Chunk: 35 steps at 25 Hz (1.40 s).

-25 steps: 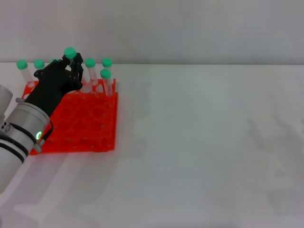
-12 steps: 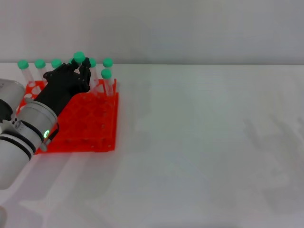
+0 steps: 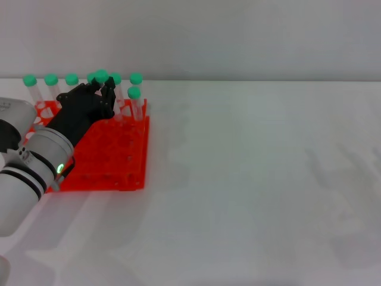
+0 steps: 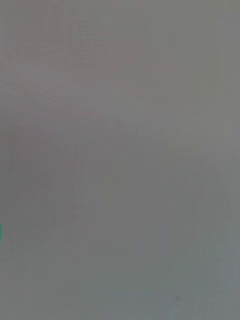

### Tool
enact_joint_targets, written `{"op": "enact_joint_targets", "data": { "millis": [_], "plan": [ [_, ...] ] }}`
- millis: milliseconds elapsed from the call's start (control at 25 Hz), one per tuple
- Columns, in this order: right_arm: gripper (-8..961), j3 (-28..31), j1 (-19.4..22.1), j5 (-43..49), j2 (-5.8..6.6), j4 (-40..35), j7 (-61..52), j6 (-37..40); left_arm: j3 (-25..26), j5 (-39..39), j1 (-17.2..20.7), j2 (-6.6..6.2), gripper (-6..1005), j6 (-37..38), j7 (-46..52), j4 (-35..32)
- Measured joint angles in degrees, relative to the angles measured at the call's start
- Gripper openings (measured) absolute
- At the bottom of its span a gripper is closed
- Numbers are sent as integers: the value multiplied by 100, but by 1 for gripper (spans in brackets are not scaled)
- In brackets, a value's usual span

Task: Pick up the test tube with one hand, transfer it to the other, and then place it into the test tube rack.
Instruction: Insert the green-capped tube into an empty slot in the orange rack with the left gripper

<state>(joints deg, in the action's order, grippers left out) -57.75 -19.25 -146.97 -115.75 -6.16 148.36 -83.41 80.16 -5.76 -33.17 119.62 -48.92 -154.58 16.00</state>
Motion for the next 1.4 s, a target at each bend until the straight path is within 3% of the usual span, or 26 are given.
{"op": "enact_joint_targets", "data": {
  "millis": [640, 1280, 1400],
  "plan": [
    [647, 0, -1, 2, -7, 34, -16, -31, -193, 6, -18, -2, 221, 373, -400, 0],
    [647, 0, 41, 2, -9, 172, -36, -155, -159, -54, 225, 9, 223, 331, -406, 39],
    [648, 8, 42, 1, -9, 215, -27, -158, -157, -56, 331, 9, 331, 165, -406, 41]
  ]
}}
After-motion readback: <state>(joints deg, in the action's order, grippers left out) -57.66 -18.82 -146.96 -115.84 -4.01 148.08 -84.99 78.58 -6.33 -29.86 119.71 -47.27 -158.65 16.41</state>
